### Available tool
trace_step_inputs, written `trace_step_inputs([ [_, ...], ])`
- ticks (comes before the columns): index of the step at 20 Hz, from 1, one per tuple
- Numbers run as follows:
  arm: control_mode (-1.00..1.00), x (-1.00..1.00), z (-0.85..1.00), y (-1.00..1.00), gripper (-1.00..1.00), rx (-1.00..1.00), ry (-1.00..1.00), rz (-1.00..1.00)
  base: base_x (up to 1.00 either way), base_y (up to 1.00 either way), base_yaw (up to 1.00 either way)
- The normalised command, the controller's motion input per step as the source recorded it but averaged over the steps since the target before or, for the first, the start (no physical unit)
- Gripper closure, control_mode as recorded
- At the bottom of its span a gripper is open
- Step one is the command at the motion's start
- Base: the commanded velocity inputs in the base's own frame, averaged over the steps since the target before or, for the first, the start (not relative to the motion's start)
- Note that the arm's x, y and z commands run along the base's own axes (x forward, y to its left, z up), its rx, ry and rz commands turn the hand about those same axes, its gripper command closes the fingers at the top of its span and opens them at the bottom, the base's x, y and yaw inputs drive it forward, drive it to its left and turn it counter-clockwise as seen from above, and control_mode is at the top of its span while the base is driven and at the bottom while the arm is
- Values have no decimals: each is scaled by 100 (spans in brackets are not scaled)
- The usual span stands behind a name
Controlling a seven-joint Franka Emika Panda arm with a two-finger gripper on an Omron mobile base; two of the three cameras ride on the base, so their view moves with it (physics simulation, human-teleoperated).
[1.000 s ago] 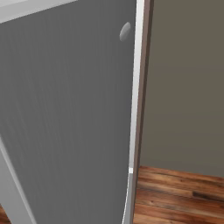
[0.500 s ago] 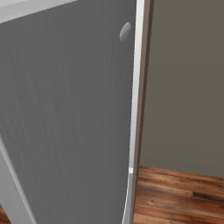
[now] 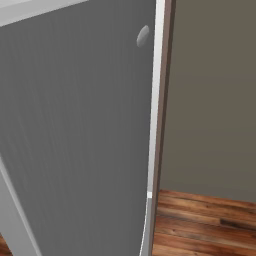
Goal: Place the cold items (apple and carrot) from the fridge in one tupperware on the dining counter. Place the warm items (kebab skewer and hot dog) in the stove area in another tupperware.
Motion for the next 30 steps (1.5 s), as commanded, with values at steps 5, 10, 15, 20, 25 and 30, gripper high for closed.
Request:
trace_step_inputs([
  [5,-100,48,-21,0,-100,0,0,0,0,0,0],
  [10,-100,48,-22,0,-100,0,0,0,0,0,0],
  [15,-100,43,-20,0,-100,0,0,0,0,0,0],
  [20,-100,31,-18,0,-100,0,0,0,0,0,0],
  [25,-100,5,-28,0,100,0,-1,0,0,0,0],
  [30,-100,0,-7,-1,100,0,0,-1,0,0,0],
])
